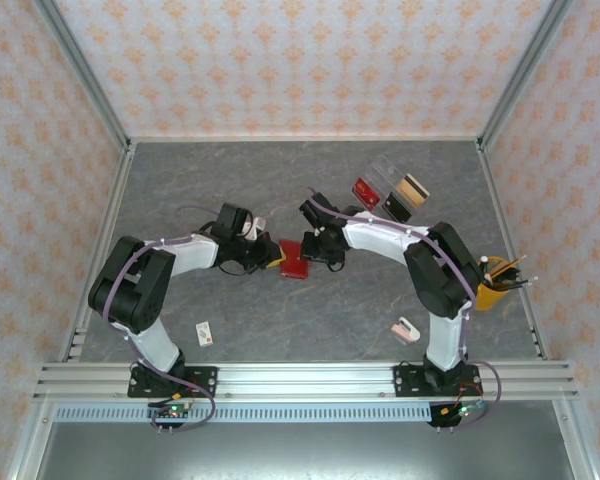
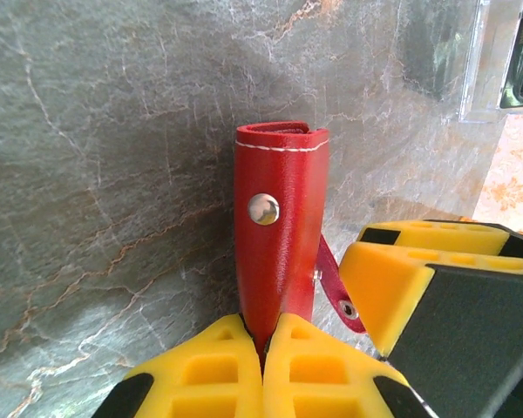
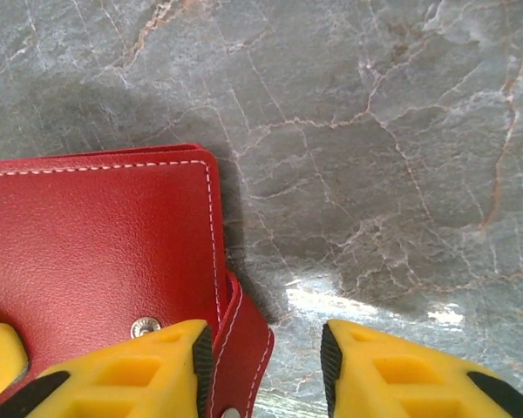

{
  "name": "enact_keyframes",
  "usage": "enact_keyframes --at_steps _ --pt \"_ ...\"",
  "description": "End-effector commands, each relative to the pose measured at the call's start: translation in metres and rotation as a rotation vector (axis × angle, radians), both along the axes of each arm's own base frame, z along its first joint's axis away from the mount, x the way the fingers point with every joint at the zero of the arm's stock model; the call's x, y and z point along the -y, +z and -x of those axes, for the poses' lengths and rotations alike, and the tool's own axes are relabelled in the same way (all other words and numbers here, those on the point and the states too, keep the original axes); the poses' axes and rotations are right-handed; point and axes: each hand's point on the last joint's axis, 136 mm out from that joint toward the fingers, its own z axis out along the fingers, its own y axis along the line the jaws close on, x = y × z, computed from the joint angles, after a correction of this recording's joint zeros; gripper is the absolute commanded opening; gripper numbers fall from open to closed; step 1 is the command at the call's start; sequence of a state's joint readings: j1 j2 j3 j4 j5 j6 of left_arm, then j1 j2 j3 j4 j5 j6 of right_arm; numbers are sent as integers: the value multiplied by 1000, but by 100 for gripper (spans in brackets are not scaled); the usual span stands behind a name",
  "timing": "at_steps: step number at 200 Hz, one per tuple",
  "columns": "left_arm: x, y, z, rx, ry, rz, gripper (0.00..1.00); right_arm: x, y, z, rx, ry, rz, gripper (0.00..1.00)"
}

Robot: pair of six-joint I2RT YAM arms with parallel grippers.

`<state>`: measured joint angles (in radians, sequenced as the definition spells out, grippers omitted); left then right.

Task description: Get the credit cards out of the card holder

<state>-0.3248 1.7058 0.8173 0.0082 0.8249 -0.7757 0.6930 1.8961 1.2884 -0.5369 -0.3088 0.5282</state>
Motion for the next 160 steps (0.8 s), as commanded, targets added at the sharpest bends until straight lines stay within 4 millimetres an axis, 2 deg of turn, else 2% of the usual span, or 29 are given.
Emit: enact_keyframes --at_steps 1,20,67,81,107,123,160 --pt "-6 3 -4 18 8 -39 0 4 -2 10 -38 37 19 44" --pt "-7 2 -4 14 8 -43 0 5 -1 13 -39 59 18 47" --pt "-8 1 -4 11 12 -48 0 10 4 14 -17 101 77 46" --pt "-7 1 -4 9 11 -47 0 2 8 18 -10 143 60 50" --pt "-7 2 -4 10 11 -45 0 -13 21 24 27 208 20 63" --pt "-7 2 -3 11 11 -45 0 -16 21 24 40 218 29 69" --pt "-7 2 -2 10 8 -45 0 -8 8 21 33 212 112 70"
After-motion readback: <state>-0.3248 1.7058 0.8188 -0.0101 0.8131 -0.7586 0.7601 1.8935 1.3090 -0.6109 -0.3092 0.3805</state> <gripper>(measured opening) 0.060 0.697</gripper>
